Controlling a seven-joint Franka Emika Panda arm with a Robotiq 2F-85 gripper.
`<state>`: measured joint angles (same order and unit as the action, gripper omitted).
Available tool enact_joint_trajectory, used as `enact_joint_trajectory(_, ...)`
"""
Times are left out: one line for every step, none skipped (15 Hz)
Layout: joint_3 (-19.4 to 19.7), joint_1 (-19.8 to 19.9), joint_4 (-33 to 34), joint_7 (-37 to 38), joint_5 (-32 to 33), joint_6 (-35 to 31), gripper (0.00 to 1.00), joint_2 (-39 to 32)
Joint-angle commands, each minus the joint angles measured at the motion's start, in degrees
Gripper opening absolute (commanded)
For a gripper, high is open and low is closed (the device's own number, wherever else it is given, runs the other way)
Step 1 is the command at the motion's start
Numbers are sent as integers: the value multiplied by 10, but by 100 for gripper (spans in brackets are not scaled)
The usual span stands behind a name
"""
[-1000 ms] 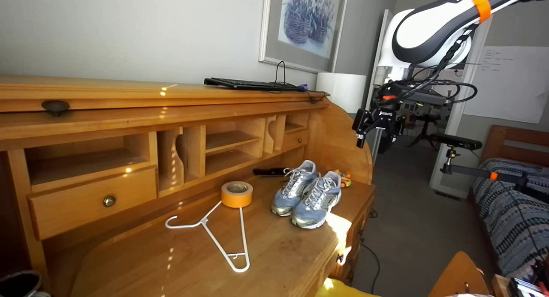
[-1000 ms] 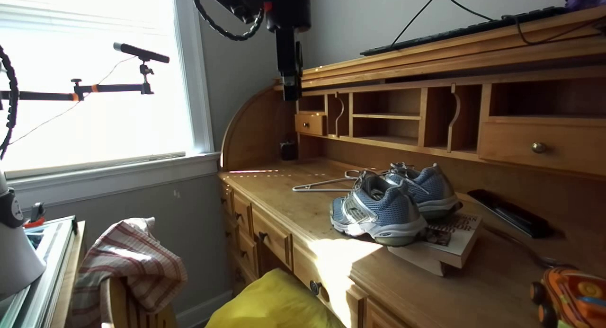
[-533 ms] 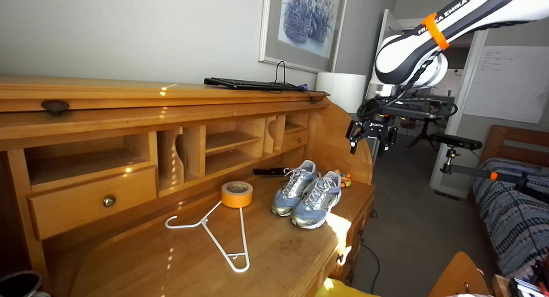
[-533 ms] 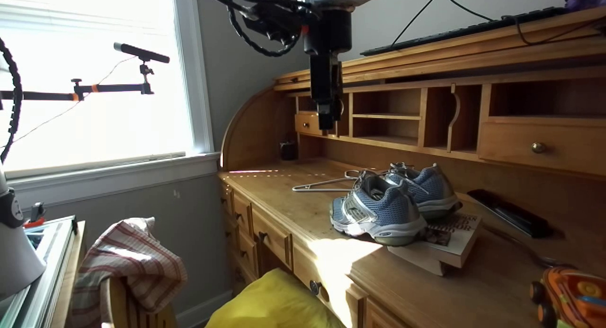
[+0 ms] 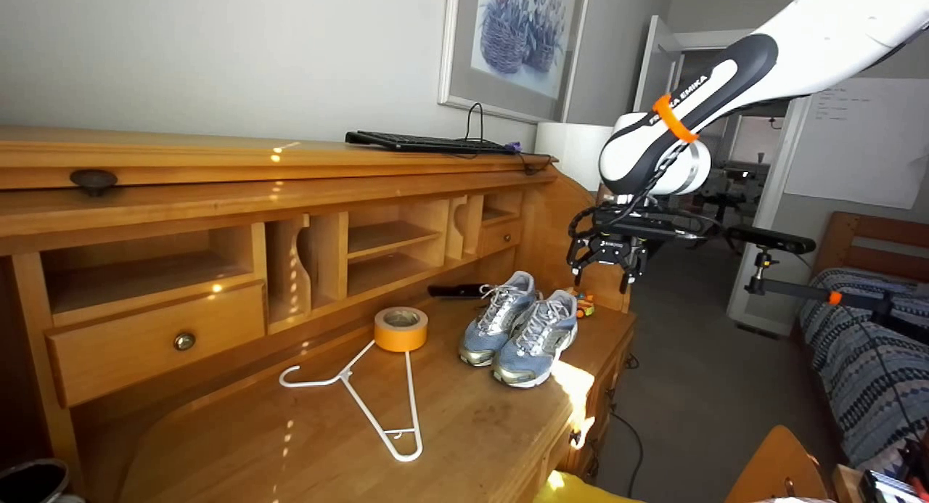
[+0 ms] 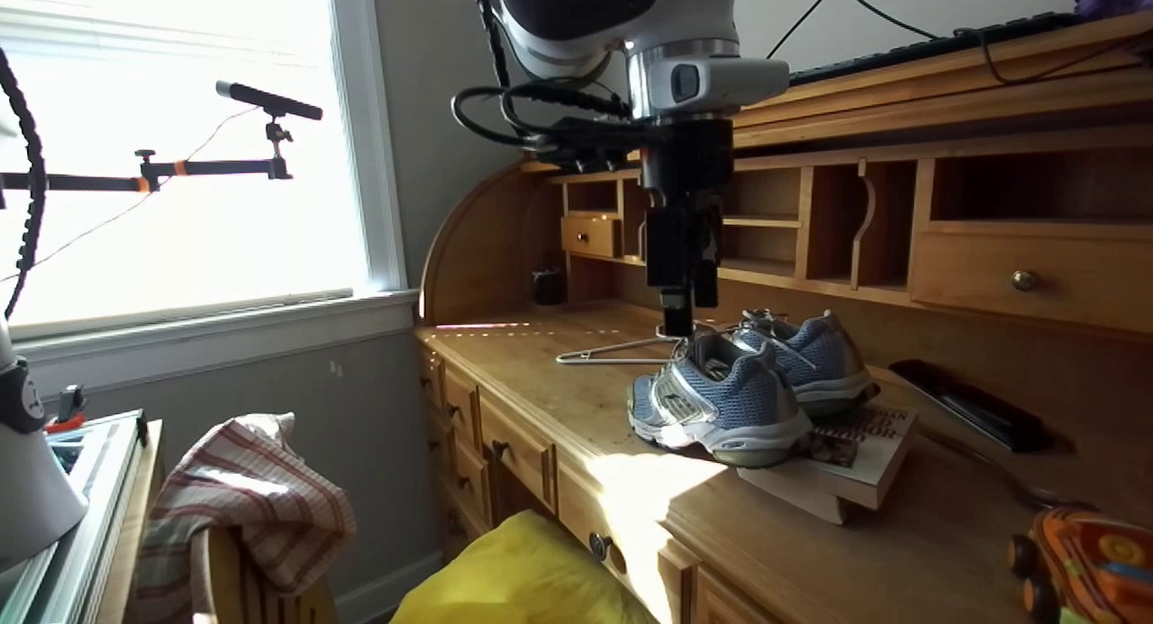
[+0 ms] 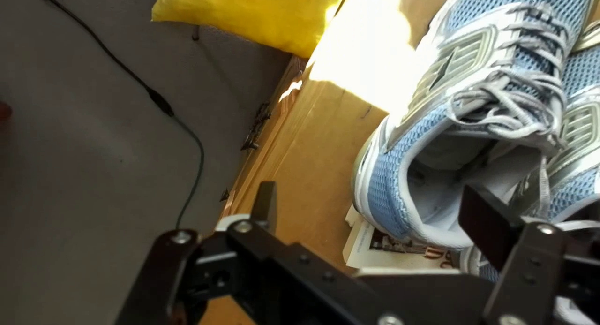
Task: Move the pair of shoes sightly to the left then move the shoe on the left to the right side
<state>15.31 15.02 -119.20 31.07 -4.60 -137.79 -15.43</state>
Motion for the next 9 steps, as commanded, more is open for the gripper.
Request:
enact_joint_trajectory(7,-4,39,27,-35,-31,100,-62)
enact_joint_trajectory(4,-2,45,23,-45,-33,100,-72)
enact_joint_trajectory(3,-2,52,21,-54,-37,100,-83)
enact_joint_trajectory(1,0,58,17,-65,-36,100,-93)
enact_joint_trajectory(-2,2,65,14,-77,-35,100,-101)
enact_joint_trajectory(-5,4,71,11,-87,-34,100,-110)
enact_joint_trajectory(-6,4,77,10,-97,-36,100,-118)
enact_joint_trajectory(-6,3,84,11,-101,-36,100,-127)
enact_joint_trajectory(-7,3,90,11,-106,-36,100,-135)
